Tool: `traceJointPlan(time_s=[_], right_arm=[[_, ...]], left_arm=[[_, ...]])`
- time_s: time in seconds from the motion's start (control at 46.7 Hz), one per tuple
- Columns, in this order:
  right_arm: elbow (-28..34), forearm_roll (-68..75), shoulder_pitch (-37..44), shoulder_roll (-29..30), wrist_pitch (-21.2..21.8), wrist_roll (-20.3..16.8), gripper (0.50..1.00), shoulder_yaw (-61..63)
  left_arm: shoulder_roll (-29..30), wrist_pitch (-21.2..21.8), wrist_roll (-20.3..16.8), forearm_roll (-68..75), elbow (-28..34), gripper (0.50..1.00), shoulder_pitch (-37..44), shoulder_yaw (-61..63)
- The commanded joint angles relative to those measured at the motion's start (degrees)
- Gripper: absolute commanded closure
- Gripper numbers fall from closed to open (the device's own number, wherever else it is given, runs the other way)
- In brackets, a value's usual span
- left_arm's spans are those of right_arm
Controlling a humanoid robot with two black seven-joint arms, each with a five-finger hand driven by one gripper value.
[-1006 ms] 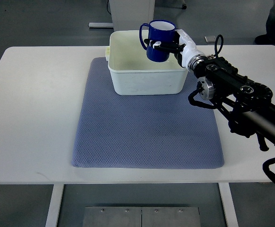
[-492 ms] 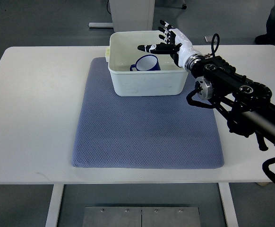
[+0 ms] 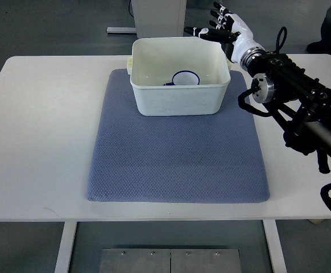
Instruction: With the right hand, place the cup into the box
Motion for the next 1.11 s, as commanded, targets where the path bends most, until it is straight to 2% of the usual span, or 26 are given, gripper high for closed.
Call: traceJointPlan(time_s=[0.0, 0.193, 0.514, 0.749, 1.091], right_arm=[[0.00, 3.27, -0.04, -2.02, -0.08, -0.69, 0.500, 0.46], [-0.09, 15.06, -1.88, -8.18, 0.45, -0.25, 0.500, 3.53], [-0.62, 16.21, -10.49, -15.21, 5.11, -0.16, 0.500, 7.40], [-1.50, 16.12, -17.79, -15.48, 8.27, 1.77, 0.500, 8.64], [-1.41, 16.12, -18.41, -15.13, 8.36, 2.30, 0.500, 8.64]], left_arm=[[0.00, 0.01, 0.00, 0.00, 0.00, 0.500, 0.01, 0.00], [0.00, -0.08, 0.00, 0.00, 0.00, 0.500, 0.01, 0.00], [0.00, 0.01, 0.00, 0.00, 0.00, 0.500, 0.01, 0.00], [0.00, -0.08, 0.00, 0.00, 0.00, 0.500, 0.01, 0.00], [0.00, 0.00, 0.00, 0.08, 0.00, 0.500, 0.01, 0.00]])
